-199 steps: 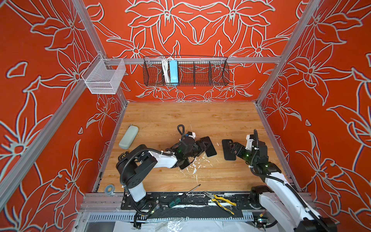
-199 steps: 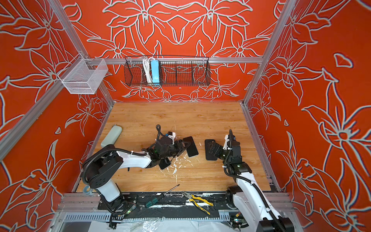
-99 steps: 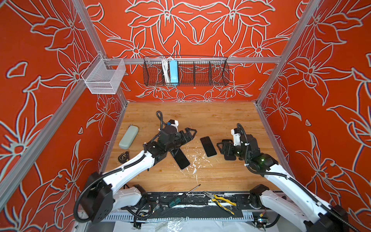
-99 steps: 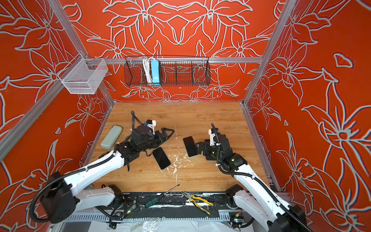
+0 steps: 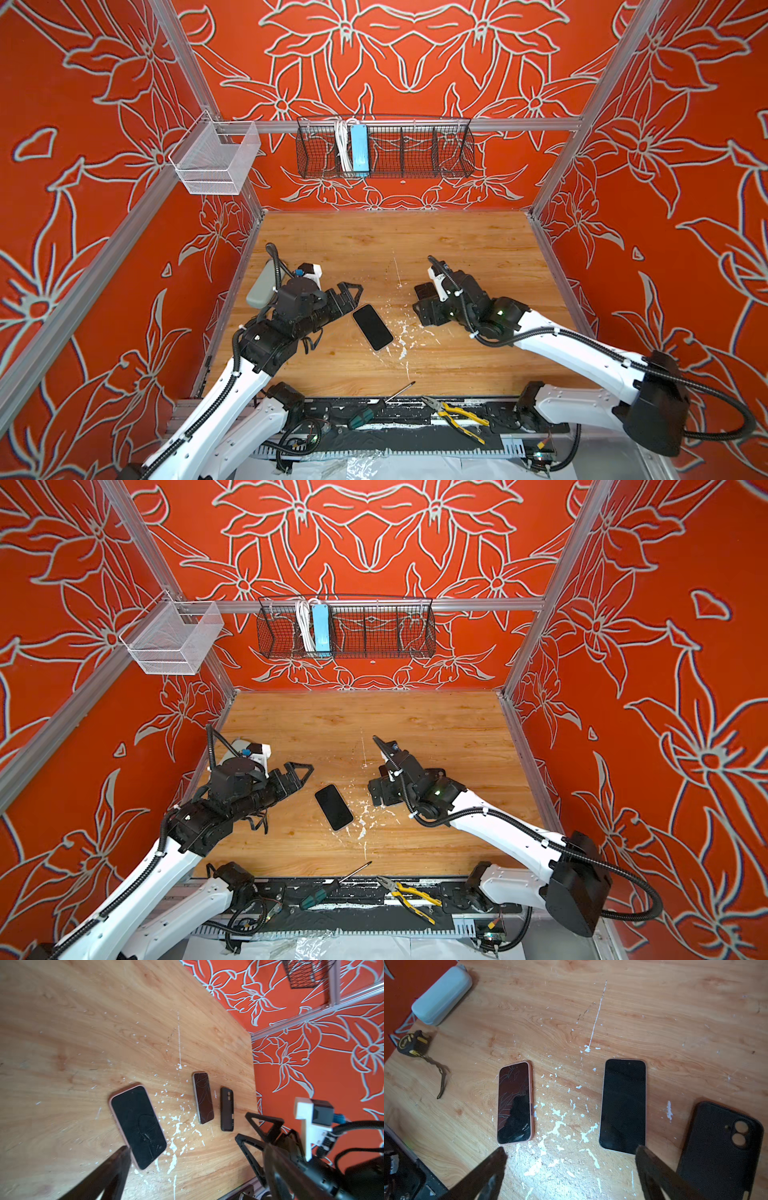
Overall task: Take the phone out of the phone case
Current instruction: Pick up the phone from the center of the table.
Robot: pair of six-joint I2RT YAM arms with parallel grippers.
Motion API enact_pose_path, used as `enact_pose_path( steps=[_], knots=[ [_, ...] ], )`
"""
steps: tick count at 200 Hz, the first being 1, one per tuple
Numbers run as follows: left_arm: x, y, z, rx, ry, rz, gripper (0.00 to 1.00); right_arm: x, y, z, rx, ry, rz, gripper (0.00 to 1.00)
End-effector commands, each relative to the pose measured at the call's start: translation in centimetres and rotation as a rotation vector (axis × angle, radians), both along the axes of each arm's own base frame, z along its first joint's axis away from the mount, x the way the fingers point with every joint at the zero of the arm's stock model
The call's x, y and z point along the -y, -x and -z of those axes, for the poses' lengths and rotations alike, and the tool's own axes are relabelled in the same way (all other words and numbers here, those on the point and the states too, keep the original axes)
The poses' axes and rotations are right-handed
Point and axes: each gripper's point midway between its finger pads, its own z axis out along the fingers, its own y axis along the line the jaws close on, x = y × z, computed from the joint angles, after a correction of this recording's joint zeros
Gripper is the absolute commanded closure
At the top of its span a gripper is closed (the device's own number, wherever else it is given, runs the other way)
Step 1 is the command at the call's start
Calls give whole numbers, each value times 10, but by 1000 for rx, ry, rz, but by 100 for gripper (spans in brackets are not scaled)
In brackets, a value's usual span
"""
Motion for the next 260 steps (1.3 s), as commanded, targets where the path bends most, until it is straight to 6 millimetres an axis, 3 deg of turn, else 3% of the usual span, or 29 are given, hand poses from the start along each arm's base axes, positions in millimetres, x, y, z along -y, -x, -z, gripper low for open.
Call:
enact_pose_path(
  steps=[1, 64, 107, 170, 260],
  knots=[
    [-1, 12, 28, -94, -24, 40, 3, -10, 1, -2, 65, 120, -62, 2],
    [-17, 23, 33, -117, -81, 10, 3, -65, 14, 25, -6, 155, -200, 2],
    [-43, 31, 40, -191, -157, -79, 3, -104, 39, 50, -57, 180, -283, 3],
    [-67, 28, 42, -230, -154, -149, 3, -120, 53, 83, -127, 222, -266, 5],
    [-73, 18, 43, -248, -71, -137, 3, -138, 42, 110, -171, 262, -197, 8]
  ],
)
